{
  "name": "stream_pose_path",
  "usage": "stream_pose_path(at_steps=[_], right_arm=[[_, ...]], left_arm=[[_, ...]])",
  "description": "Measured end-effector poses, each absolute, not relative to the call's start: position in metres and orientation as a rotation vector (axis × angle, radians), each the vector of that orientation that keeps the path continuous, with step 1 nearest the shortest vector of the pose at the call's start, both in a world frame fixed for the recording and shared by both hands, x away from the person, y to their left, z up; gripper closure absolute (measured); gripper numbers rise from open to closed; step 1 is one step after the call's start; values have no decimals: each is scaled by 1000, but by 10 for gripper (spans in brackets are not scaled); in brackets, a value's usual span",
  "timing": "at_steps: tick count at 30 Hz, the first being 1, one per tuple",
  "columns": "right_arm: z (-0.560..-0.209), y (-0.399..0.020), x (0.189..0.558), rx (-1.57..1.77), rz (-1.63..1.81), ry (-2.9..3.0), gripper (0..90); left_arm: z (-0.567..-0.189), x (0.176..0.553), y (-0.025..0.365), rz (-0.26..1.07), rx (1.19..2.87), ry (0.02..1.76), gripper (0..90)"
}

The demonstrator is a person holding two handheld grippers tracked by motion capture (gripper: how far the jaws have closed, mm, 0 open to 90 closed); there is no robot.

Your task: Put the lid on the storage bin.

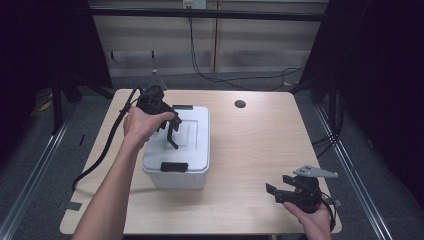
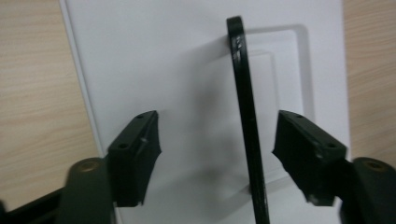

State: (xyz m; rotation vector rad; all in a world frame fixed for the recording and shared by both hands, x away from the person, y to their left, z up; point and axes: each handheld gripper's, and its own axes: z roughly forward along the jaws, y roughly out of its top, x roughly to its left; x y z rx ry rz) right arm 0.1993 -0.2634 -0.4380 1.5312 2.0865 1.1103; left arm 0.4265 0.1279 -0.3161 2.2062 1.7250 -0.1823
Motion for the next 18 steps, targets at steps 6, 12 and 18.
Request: stream_pose_path(at_steps=[6, 12, 18], right_arm=[[-438, -264, 199, 1532, 1112, 2085, 271], [-438, -263, 199, 1531, 1110, 2085, 272], [-438, -263, 199, 1533, 1106, 2089, 271]], left_arm=[[-306, 424, 134, -198, 2187, 1565, 191], [-296, 415, 145, -104, 2211, 1415, 169], [-290, 409, 151, -37, 2266, 1335, 165]])
